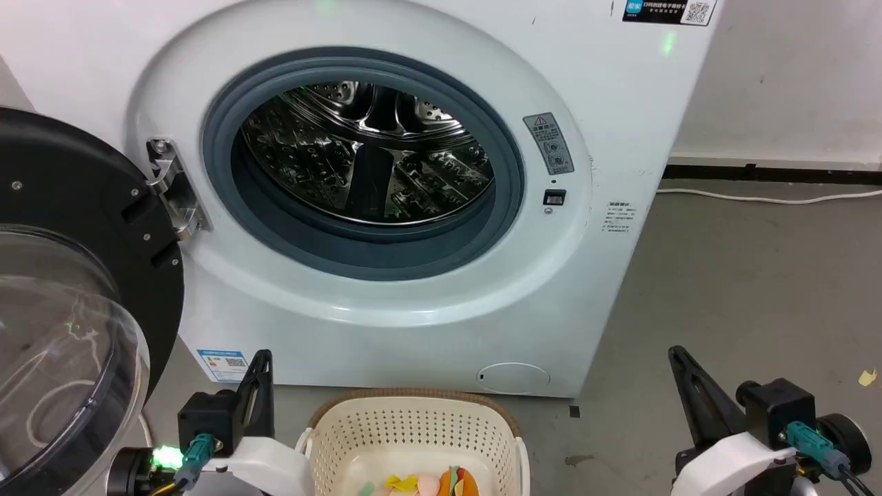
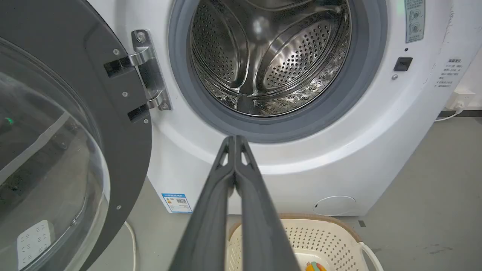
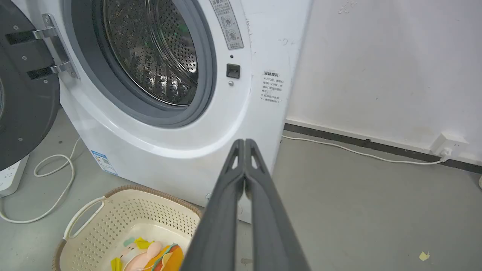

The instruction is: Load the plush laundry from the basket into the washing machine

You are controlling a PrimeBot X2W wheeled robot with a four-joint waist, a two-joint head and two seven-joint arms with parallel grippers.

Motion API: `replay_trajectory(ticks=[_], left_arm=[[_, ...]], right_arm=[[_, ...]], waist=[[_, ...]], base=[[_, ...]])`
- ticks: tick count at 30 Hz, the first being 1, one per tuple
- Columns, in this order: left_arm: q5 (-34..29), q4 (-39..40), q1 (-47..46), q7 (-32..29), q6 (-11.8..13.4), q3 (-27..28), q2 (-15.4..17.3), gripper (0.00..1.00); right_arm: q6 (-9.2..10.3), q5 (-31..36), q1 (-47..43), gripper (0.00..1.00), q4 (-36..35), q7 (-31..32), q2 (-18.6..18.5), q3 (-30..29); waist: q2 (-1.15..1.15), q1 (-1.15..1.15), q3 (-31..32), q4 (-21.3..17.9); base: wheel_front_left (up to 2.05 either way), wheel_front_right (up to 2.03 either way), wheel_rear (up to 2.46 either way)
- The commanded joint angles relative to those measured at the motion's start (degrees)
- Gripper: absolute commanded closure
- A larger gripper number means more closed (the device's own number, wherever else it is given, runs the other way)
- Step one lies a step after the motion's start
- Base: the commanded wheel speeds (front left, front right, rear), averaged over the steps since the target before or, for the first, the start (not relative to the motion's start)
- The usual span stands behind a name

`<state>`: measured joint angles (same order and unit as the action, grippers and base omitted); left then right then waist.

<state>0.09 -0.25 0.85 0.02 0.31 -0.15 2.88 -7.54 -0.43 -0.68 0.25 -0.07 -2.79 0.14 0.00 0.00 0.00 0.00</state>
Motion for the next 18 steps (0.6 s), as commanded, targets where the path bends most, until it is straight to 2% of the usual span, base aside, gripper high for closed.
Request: replay_trajectory(ticks=[1,18], left_arm=[[-0.09,0.25,-0.85,-0.02,-0.31,0.15,-0.01,1.00],[-0.09,0.25,-0.85,-0.02,-0.31,0.15,-0.01,1.00]], right_arm=[[0.05,0.43,0.68,1.00,-0.25,0.07,-0.09,-0.14],[0.05,0.43,0.68,1.00,-0.25,0.07,-0.09,-0.14]], waist=[[0.00,0.00,0.00,0.00],[0.00,0.00,0.00,0.00]], base=[[0.00,0.00,0.00],[0.00,0.00,0.00]])
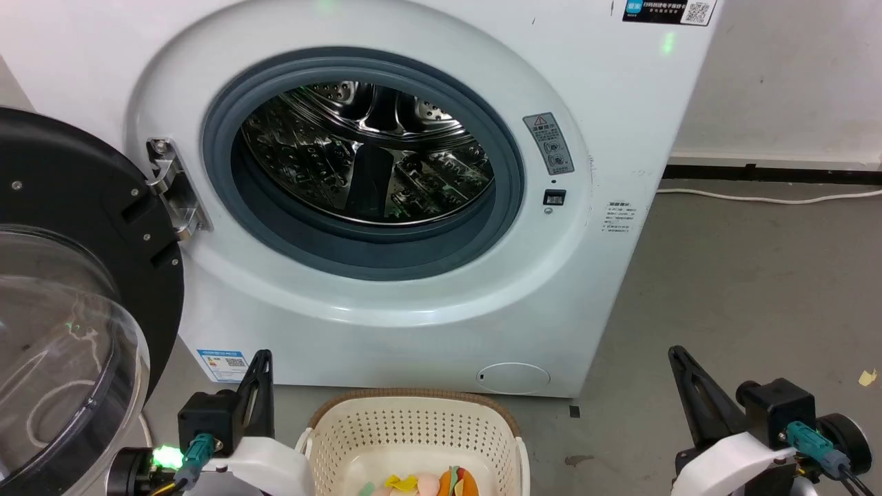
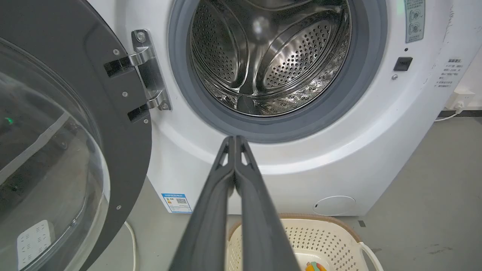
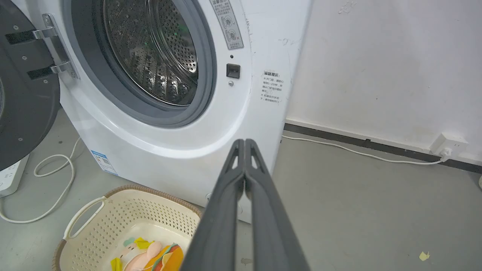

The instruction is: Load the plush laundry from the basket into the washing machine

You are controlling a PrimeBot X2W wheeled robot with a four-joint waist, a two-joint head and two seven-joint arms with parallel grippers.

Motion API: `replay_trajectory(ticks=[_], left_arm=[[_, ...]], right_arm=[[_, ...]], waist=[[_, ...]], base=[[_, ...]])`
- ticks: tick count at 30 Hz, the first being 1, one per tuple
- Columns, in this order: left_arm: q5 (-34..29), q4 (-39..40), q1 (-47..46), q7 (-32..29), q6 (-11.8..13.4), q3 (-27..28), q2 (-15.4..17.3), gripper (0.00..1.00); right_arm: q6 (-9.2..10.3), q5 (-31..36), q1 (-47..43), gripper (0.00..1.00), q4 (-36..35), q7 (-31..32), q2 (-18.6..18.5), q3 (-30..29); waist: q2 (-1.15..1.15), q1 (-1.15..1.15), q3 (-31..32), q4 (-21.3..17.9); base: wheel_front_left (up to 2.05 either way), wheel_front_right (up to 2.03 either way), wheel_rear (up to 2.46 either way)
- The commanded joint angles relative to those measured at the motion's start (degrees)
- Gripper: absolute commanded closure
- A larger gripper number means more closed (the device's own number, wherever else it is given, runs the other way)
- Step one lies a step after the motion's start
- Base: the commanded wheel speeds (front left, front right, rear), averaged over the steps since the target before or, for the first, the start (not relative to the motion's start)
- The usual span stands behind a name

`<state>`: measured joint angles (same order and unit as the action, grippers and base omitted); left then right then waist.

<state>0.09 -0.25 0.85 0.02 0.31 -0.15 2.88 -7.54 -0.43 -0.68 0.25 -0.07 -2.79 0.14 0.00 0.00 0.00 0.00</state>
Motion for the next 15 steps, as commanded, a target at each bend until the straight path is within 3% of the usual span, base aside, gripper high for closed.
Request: replay_trajectory(ticks=[1,15], left_arm=[[-0.09,0.25,-0.85,-0.02,-0.31,0.15,-0.01,1.00],[-0.09,0.25,-0.85,-0.02,-0.31,0.15,-0.01,1.00]], right_arm=[[0.05,0.43,0.68,1.00,-0.25,0.07,-0.09,-0.14],[0.05,0.43,0.68,1.00,-0.25,0.07,-0.09,-0.14]], waist=[[0.00,0.00,0.00,0.00],[0.00,0.00,0.00,0.00]], base=[[0.00,0.00,0.00],[0.00,0.00,0.00]])
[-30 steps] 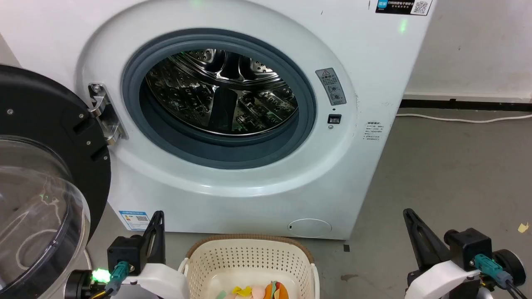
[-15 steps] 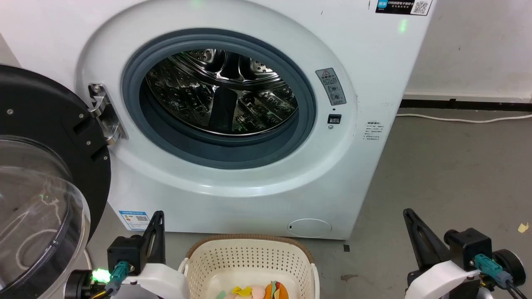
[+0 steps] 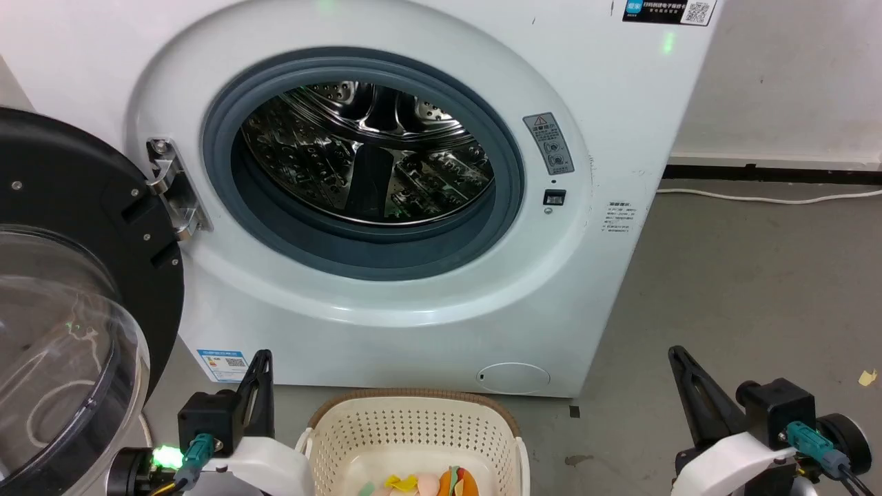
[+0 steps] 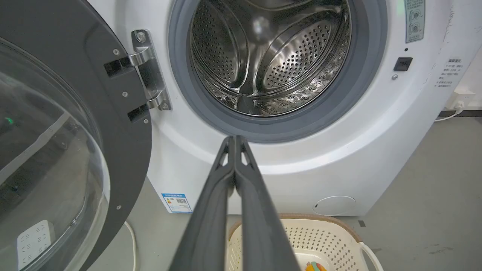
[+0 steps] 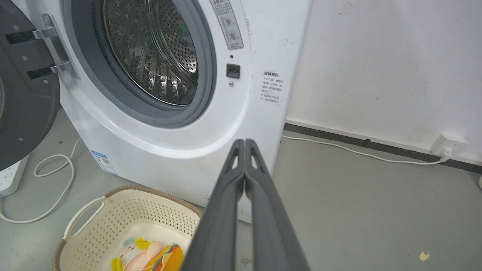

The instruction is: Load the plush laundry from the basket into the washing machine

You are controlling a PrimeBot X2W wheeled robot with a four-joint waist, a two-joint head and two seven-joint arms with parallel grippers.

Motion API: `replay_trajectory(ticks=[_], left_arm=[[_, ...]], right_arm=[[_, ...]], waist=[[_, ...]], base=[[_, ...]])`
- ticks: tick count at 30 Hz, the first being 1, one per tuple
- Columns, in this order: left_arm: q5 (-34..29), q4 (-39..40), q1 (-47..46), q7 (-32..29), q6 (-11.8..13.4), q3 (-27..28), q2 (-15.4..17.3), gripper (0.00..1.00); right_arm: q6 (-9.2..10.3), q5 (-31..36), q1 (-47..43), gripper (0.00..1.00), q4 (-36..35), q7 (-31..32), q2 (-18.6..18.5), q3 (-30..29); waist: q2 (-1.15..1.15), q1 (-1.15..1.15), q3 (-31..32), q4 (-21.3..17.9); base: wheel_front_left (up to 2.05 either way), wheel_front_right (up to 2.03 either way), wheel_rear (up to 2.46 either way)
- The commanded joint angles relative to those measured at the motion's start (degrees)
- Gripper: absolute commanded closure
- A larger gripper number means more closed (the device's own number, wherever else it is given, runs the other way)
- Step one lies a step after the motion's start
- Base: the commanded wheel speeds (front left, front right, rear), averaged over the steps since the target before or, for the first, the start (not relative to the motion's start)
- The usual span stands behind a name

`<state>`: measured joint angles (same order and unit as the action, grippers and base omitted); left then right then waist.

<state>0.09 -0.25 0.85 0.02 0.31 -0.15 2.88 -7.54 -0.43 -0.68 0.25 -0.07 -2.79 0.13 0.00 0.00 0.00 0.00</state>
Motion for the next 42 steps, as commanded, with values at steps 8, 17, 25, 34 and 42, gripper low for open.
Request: replay_trajectory(ticks=[8,17,25,34,42], left_arm=[[-0.09,0.25,-0.85,-0.02,-0.31,0.15,-0.01,1.00],[0.00,-0.02,0.04,0.01,0.03,-0.06,0.00,0.00],[0.33,0.05,-0.02,0.65,0.19,-0.56,0.00,0.00],[0.74,-0.10,-0.67,1.73,0.21,-1.44,0.00,0.00],[0.73,-2.51,-2.12,2.68,-0.18,-2.28,0.14,0.00]], right_arm=[[0.05,0.43,0.68,1.00,-0.25,0.07,-0.09,-0.13],[0.00,-0.05,-0.02,0.00,0.04,-0.02,0.00,0.07],[0.00,-0.92,-0.04,0.00,-0.03,-0.66,0.00,-0.04],[0.01,-2.29,0.54,0.00,-0.27,-1.73,-0.01,-0.59],[0.01,-3.60,1.63,0.00,-0.70,-2.68,-0.02,-0.82]], waist=[[0.00,0.00,0.00,0.00],[0.00,0.00,0.00,0.00],[0.00,0.00,-0.22,-0.07],[0.00,0.00,-1.94,-0.60],[0.00,0.00,-4.95,-1.77]], base=[[0.00,0.00,0.00],[0.00,0.00,0.00],[0.00,0.00,0.00],[0.00,0.00,0.00],[0.00,0.00,0.00]])
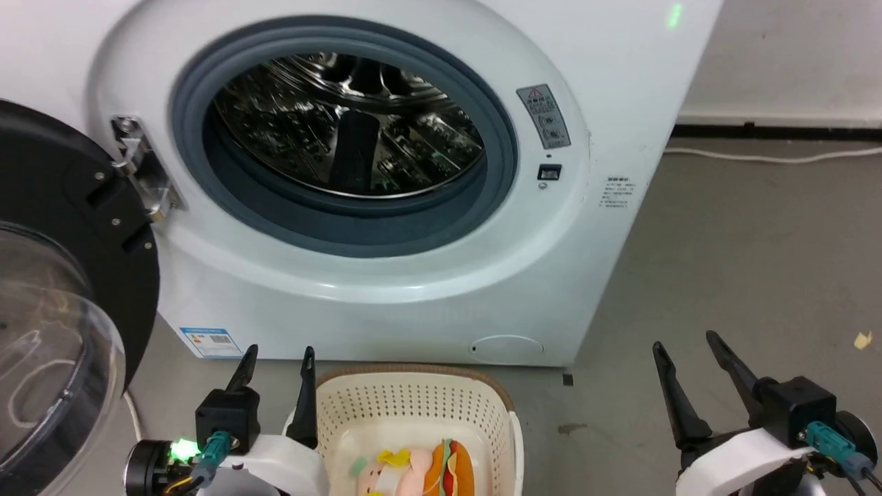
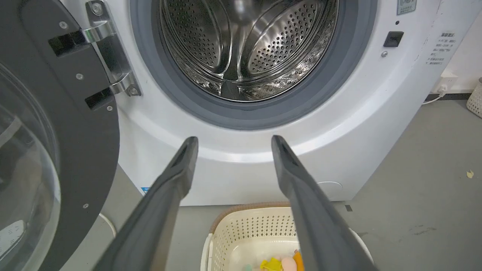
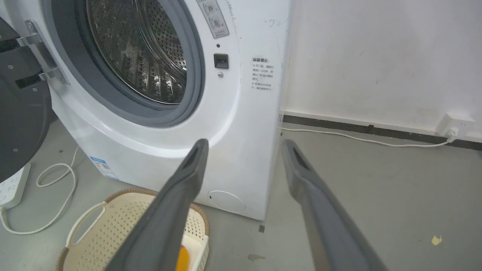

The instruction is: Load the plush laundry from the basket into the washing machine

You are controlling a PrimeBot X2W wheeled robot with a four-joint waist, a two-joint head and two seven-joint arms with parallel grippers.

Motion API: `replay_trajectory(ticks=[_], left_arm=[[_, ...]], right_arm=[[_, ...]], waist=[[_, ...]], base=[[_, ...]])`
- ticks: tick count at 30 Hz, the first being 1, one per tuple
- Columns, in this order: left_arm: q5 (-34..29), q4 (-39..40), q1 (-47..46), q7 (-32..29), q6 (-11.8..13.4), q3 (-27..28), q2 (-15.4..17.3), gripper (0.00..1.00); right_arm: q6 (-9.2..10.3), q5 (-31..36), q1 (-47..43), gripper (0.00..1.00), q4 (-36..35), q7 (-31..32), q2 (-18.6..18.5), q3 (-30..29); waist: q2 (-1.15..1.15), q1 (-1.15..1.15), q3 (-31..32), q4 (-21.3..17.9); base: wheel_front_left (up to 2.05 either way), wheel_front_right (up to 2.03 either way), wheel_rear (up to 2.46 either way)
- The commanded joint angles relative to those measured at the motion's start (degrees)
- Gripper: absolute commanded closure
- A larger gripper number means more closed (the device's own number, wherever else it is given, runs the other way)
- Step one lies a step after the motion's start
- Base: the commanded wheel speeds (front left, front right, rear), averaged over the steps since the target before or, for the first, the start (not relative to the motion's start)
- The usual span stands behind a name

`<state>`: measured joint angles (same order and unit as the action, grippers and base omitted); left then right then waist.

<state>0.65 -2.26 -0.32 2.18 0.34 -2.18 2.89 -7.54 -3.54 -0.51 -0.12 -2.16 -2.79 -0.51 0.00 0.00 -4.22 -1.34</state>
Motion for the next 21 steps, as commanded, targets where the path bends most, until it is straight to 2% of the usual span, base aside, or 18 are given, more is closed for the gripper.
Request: replay_trajectory(ticks=[1,21], left_arm=[[0.15,-1.00,-1.22,0.64,-0.26,-0.36,0.20,0.00],[-0.19,-13.08,-8.19,2.38,-1.69,-3.26,2.16,0.00]], right_arm=[[0.01,-0.60,1.62,0.00,-0.38,-0.72,-0.02,-0.15],[0.02,-4.54,4.03,0.00,-1.34,-2.98,-0.03,0.86]], waist=[[0.00,0.00,-1.14,-0.62],[0.00,0.00,-9.33,-4.88]], base=[[0.00,0.00,0.00],[0.00,0.00,0.00]])
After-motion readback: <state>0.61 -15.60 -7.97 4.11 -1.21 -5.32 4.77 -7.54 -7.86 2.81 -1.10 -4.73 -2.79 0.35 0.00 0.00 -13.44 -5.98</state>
